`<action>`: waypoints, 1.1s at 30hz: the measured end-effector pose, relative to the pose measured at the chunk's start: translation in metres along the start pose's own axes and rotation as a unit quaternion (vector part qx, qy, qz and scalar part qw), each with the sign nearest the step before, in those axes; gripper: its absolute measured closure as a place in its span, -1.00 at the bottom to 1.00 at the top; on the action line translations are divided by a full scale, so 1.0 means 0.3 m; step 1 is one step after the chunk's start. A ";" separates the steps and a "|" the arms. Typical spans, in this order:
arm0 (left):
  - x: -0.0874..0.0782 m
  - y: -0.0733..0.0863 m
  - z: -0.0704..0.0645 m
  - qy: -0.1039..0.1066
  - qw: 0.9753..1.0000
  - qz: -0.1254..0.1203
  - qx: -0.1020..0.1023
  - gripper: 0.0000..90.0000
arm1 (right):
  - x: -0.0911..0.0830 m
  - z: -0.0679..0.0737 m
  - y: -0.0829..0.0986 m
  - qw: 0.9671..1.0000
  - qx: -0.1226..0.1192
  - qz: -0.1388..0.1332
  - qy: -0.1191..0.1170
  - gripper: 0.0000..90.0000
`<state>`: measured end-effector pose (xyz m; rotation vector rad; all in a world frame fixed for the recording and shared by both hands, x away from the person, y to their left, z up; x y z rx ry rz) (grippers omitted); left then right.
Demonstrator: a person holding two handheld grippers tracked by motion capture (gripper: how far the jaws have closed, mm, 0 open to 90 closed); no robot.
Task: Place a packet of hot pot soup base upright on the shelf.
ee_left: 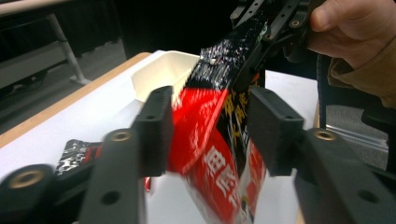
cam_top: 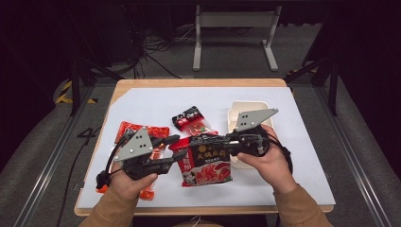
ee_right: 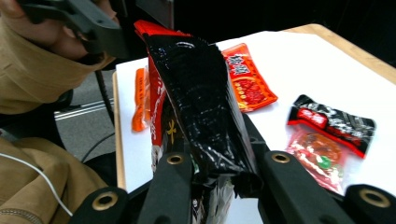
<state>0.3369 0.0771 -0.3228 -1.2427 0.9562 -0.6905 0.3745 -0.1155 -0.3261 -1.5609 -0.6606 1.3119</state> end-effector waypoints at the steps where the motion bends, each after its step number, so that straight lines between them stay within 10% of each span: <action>1: -0.008 -0.001 0.003 -0.002 1.000 -0.003 -0.004 0.05 | -0.005 -0.006 -0.006 1.000 -0.001 0.000 0.002 0.74; 33: -0.013 0.119 0.138 -0.042 0.994 0.052 -0.091 -0.18 | -0.149 -0.214 -0.215 0.997 -0.033 -0.031 0.068 0.73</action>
Point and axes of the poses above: each handheld gripper's, and its own axes: x roughly forward along the jaws, y roughly out of its underside, z roughly to its left, the point moved 7 cm from there along x, roughly forward along the jaws, and after that the axes turned 6 degrees about -z, right-handed, at the moved point
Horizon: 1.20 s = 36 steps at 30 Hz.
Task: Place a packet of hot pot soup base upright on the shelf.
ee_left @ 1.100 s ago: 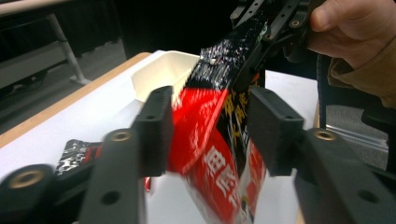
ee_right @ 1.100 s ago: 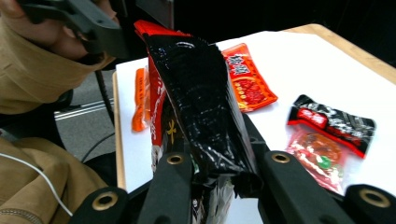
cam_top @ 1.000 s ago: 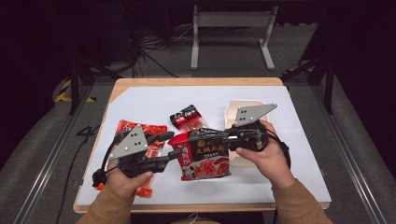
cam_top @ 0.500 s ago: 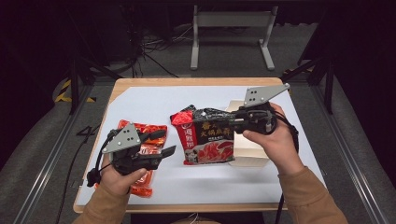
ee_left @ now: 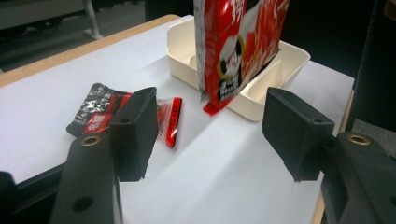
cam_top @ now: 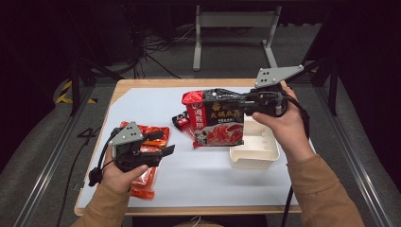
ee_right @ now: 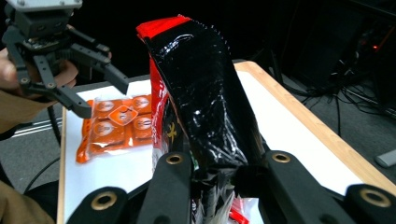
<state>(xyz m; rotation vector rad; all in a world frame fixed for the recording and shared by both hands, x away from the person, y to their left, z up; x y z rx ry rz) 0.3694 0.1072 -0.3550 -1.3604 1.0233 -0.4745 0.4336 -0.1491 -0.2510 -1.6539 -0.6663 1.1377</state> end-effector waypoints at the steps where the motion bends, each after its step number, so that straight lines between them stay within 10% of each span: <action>1: 0.003 0.002 0.004 0.000 1.000 0.000 0.002 -0.19 | -0.005 -0.012 -0.003 1.000 0.004 -0.001 0.004 0.73; 36: 0.023 0.040 0.040 -0.002 0.999 0.025 -0.021 -0.23 | -0.103 -0.306 0.011 0.996 -0.001 -0.009 0.092 0.72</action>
Point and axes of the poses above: each handheld gripper's, and its own axes: x roughly forward along the jaws, y roughly out of its underside, z roughly to its left, the point moved 7 cm from there along x, roughly forward along the jaws, and after that the axes turned 6 degrees about -z, right-handed, at the moved point
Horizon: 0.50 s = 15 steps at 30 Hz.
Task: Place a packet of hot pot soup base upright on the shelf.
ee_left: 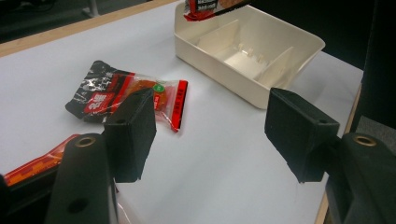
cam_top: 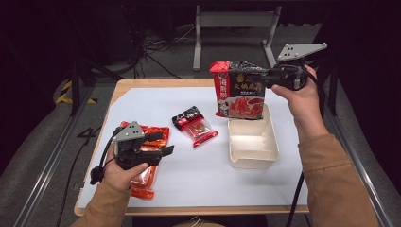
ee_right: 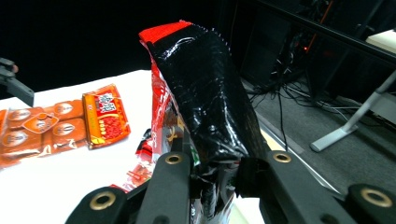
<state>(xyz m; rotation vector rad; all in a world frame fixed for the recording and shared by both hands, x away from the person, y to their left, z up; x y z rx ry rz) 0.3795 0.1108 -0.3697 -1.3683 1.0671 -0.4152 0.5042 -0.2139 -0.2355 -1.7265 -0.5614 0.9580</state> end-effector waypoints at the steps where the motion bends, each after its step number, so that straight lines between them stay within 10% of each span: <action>1: 0.000 0.001 0.002 0.001 1.000 0.000 0.001 -0.23 | -0.001 -0.006 0.003 1.000 0.000 0.001 0.003 0.72; 15: 0.003 0.010 0.015 -0.002 1.000 0.007 -0.006 -0.23 | 0.004 -0.082 0.057 1.000 -0.017 0.003 0.020 0.72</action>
Point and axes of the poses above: each handheld gripper's, and its own axes: x roughly forward along the jaws, y roughly out of its underside, z roughly to its left, the point moved 7 cm from there along x, roughly forward along the jaws, and after that the axes turned 6 degrees about -z, right-handed, at the moved point
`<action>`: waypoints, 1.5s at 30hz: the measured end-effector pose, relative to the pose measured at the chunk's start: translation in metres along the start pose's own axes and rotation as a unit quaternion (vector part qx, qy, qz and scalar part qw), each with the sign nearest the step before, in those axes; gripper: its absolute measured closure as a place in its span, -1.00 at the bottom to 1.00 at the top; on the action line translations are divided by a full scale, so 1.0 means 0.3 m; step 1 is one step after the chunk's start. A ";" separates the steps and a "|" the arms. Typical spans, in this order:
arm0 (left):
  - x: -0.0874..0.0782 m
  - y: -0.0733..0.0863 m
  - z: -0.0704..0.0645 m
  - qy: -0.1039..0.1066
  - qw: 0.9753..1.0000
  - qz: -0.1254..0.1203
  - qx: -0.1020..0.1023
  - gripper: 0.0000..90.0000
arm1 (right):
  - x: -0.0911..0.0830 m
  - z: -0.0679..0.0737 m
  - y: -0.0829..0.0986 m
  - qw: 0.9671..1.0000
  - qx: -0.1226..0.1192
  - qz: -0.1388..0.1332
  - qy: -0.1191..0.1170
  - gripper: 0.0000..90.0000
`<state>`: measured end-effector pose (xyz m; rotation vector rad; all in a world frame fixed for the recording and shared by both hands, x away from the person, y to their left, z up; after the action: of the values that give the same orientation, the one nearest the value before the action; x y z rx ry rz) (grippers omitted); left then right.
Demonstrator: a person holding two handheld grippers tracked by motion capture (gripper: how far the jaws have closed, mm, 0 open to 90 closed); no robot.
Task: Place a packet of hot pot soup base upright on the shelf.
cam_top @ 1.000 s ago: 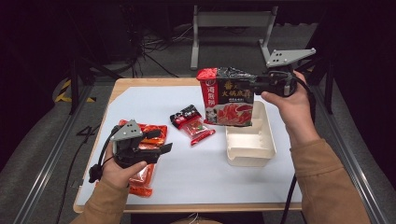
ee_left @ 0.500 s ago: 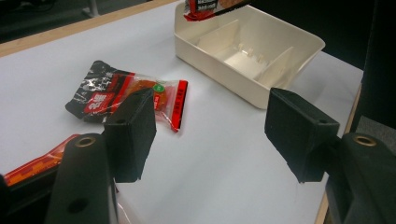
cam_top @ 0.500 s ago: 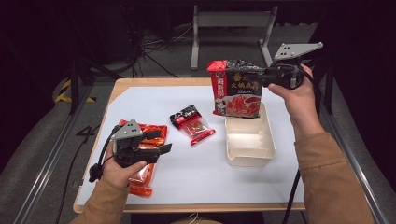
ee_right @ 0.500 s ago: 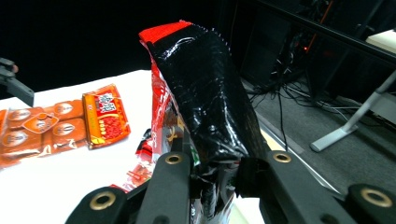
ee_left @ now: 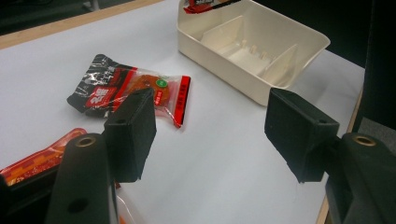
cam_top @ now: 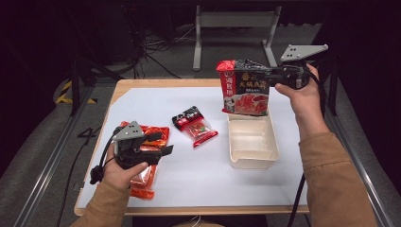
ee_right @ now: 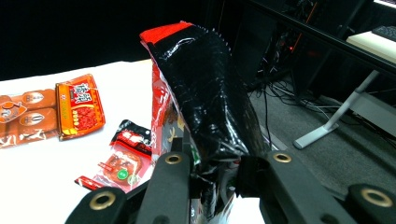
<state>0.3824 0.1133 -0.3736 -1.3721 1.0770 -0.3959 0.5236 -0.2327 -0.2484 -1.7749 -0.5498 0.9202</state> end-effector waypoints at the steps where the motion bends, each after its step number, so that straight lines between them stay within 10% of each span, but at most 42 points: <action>1: 0.000 0.000 0.000 0.000 1.000 0.000 0.000 -0.23 | 0.000 0.000 0.000 1.000 0.000 0.000 0.000 0.72; 45: 0.006 0.013 0.013 -0.004 1.000 0.005 -0.006 -0.26 | 0.067 -0.064 0.214 1.000 0.018 0.008 0.007 0.69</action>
<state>0.3851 0.1151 -0.3784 -1.3764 1.0805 -0.3760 0.5476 -0.2535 -0.3106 -1.7553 -0.5076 0.9221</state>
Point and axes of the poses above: each handheld gripper's, and its own axes: x roughly forward along the jaws, y roughly out of its underside, z roughly to its left, the point moved 7 cm from there along x, roughly forward along the jaws, and after that the axes turned 6 degrees about -z, right-handed, at the moved point
